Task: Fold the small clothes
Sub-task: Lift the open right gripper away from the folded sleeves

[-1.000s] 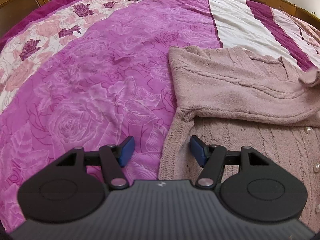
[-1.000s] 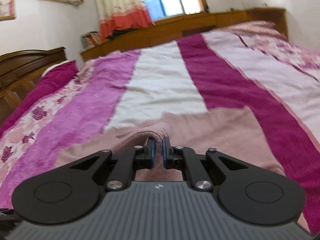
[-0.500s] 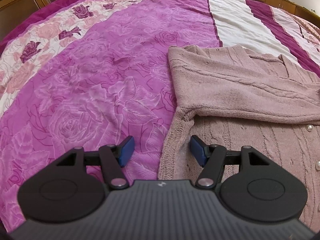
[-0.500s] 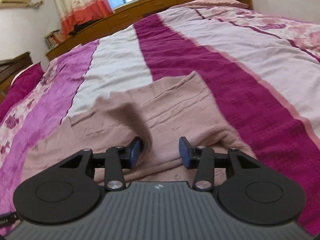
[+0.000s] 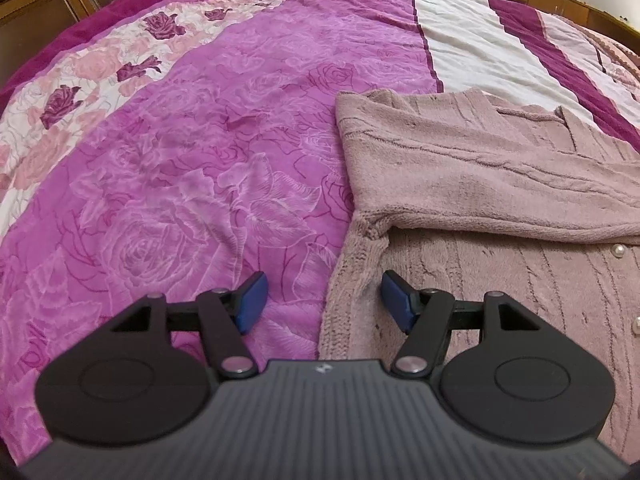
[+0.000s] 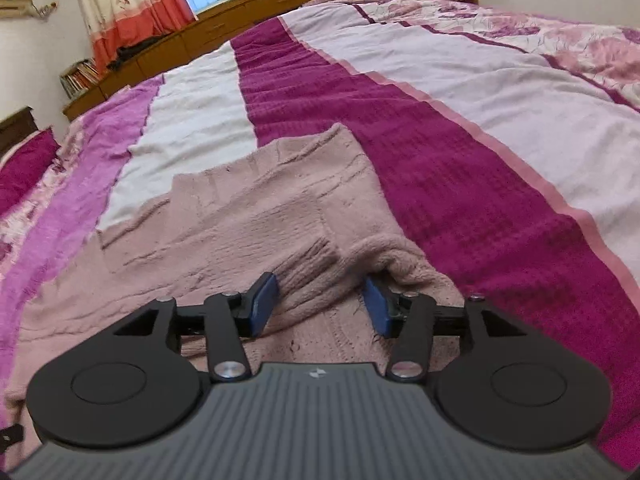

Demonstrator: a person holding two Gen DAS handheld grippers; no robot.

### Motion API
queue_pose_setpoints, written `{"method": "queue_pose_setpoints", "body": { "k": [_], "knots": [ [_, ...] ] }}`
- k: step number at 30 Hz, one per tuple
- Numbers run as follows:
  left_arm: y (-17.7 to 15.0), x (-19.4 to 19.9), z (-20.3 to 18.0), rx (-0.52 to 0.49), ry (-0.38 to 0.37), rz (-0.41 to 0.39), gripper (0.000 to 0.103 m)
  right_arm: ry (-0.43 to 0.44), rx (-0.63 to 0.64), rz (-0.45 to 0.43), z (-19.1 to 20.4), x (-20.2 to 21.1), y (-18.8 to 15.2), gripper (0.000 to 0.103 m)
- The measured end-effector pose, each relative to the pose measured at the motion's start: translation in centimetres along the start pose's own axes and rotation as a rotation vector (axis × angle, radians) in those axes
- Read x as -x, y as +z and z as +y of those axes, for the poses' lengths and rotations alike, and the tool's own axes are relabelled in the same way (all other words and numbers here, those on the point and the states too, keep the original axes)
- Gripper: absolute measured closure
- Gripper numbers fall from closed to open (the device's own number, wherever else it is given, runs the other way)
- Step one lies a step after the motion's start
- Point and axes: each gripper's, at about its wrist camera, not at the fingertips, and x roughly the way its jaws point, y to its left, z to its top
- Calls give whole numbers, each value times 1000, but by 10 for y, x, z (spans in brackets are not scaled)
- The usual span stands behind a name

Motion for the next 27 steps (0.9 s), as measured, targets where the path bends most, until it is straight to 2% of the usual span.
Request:
{"method": "queue_pose_setpoints", "body": {
  "k": [4,13,27],
  "knots": [
    [0,10,2,2,-7,13,38,87,-17,19,-2,14,6,38],
    [-14,48,8,8,-41,31,38,218,59,63,-11,58,12,28],
    [-42,90,6,12,-75,102,38,285,70,211,-79,114,-1,21]
  ]
}}
